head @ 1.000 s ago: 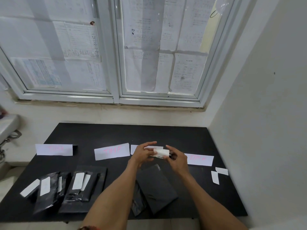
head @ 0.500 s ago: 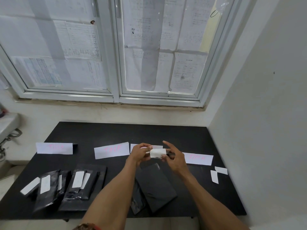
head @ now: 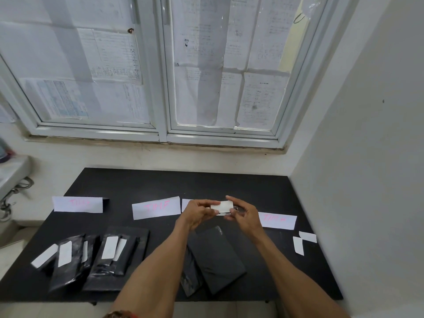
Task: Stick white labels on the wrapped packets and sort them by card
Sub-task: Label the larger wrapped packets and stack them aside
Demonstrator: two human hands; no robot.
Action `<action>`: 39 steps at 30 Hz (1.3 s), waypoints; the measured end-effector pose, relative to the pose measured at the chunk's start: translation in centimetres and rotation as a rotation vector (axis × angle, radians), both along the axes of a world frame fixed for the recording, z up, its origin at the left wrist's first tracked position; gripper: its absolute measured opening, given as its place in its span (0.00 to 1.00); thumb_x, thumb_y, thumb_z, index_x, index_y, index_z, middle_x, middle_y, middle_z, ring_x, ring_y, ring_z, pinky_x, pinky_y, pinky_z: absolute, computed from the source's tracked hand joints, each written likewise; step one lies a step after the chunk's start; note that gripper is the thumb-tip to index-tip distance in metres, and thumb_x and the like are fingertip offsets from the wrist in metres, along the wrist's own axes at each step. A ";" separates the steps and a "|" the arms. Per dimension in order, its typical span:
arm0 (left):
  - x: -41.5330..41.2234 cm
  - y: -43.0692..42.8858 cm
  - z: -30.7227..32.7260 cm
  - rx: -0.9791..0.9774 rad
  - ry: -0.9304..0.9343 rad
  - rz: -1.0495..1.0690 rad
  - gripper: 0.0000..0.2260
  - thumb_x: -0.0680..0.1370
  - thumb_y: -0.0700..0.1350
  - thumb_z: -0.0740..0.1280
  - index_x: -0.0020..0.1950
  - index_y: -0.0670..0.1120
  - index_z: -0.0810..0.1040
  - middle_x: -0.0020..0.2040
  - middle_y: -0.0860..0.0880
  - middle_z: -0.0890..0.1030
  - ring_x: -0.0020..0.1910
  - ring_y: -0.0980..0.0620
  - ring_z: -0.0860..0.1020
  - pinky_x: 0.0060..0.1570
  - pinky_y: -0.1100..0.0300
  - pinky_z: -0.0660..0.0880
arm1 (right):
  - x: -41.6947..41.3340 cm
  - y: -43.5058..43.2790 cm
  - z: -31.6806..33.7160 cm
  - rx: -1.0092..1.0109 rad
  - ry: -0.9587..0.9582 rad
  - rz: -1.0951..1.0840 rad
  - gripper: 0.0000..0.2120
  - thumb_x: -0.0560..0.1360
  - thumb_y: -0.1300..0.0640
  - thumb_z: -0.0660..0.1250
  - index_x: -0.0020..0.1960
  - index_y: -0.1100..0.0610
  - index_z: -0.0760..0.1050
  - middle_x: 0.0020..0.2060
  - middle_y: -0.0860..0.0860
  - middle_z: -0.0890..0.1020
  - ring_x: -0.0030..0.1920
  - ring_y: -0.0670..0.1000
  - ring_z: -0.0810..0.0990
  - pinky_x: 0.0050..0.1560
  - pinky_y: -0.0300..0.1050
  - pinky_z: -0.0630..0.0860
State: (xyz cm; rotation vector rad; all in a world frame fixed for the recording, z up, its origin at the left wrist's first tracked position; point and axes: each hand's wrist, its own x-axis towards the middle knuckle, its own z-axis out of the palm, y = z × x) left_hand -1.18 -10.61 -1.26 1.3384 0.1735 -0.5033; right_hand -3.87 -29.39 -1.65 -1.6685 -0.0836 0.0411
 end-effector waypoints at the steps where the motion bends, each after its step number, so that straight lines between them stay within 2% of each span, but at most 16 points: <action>1: 0.0 0.1 -0.1 0.002 0.000 -0.002 0.13 0.72 0.28 0.70 0.52 0.40 0.84 0.57 0.39 0.81 0.55 0.42 0.82 0.56 0.53 0.80 | 0.1 0.0 -0.1 -0.015 0.001 0.004 0.16 0.77 0.69 0.64 0.62 0.57 0.78 0.56 0.54 0.81 0.51 0.54 0.84 0.50 0.48 0.82; 9: 0.2 0.5 0.0 -0.002 -0.009 -0.048 0.15 0.73 0.28 0.70 0.58 0.37 0.82 0.56 0.38 0.83 0.55 0.43 0.82 0.58 0.53 0.79 | 0.3 -0.7 -0.3 -0.143 -0.008 0.001 0.12 0.73 0.66 0.71 0.57 0.60 0.81 0.53 0.55 0.83 0.48 0.51 0.85 0.49 0.45 0.82; 13: 0.3 0.7 -0.4 0.098 -0.054 -0.085 0.13 0.73 0.31 0.71 0.56 0.38 0.83 0.55 0.39 0.83 0.55 0.43 0.82 0.61 0.50 0.77 | 0.6 -1.2 -0.7 -0.273 -0.029 0.004 0.13 0.71 0.61 0.74 0.56 0.58 0.82 0.50 0.51 0.84 0.49 0.48 0.84 0.49 0.41 0.82; 16: 0.2 0.7 -0.6 0.199 -0.111 -0.109 0.11 0.72 0.33 0.71 0.53 0.41 0.84 0.53 0.41 0.83 0.55 0.43 0.82 0.60 0.51 0.78 | 0.9 -1.5 -1.0 -0.306 -0.008 0.017 0.13 0.69 0.58 0.76 0.53 0.56 0.83 0.47 0.49 0.85 0.48 0.48 0.84 0.50 0.44 0.82; 19: 0.1 0.6 -0.6 0.230 -0.125 -0.098 0.10 0.72 0.33 0.71 0.51 0.42 0.85 0.52 0.41 0.83 0.55 0.44 0.81 0.57 0.55 0.79 | 1.1 -1.5 -1.0 -0.258 0.043 0.051 0.10 0.69 0.59 0.76 0.50 0.56 0.83 0.47 0.52 0.84 0.48 0.52 0.84 0.48 0.51 0.83; 21: 0.2 0.5 -0.6 0.256 -0.152 -0.118 0.10 0.72 0.34 0.71 0.49 0.45 0.86 0.52 0.43 0.84 0.54 0.44 0.81 0.57 0.54 0.79 | 1.2 -1.3 -0.7 -0.244 0.064 0.109 0.08 0.71 0.59 0.74 0.51 0.56 0.82 0.49 0.53 0.82 0.49 0.54 0.83 0.46 0.52 0.83; 25: 0.2 0.3 -0.2 0.277 -0.170 -0.152 0.13 0.72 0.36 0.72 0.53 0.49 0.85 0.53 0.45 0.84 0.55 0.45 0.81 0.59 0.49 0.79 | 1.4 -1.4 0.1 -0.275 0.072 0.163 0.12 0.72 0.59 0.73 0.56 0.56 0.82 0.53 0.52 0.82 0.49 0.52 0.84 0.44 0.46 0.83; 33: 0.5 0.1 0.2 0.430 -0.198 -0.201 0.08 0.72 0.42 0.73 0.50 0.51 0.86 0.49 0.47 0.84 0.52 0.47 0.81 0.56 0.49 0.80 | 2.2 -1.3 0.5 -0.483 0.039 0.159 0.11 0.71 0.59 0.73 0.53 0.57 0.83 0.46 0.52 0.84 0.40 0.49 0.85 0.42 0.43 0.83; 36: 0.6 0.2 0.6 0.431 -0.211 -0.221 0.09 0.72 0.42 0.73 0.51 0.49 0.86 0.49 0.49 0.85 0.52 0.47 0.81 0.54 0.52 0.80 | 2.1 -1.7 0.6 -0.451 0.031 0.135 0.10 0.70 0.55 0.75 0.51 0.55 0.84 0.43 0.50 0.85 0.42 0.50 0.84 0.44 0.47 0.83; 39: 0.7 0.3 1.1 0.418 -0.208 -0.222 0.10 0.73 0.40 0.72 0.54 0.46 0.86 0.50 0.49 0.85 0.52 0.48 0.81 0.50 0.57 0.80 | 1.9 -2.0 0.9 -0.422 0.044 0.121 0.09 0.69 0.52 0.75 0.48 0.54 0.85 0.40 0.49 0.86 0.41 0.49 0.84 0.45 0.46 0.83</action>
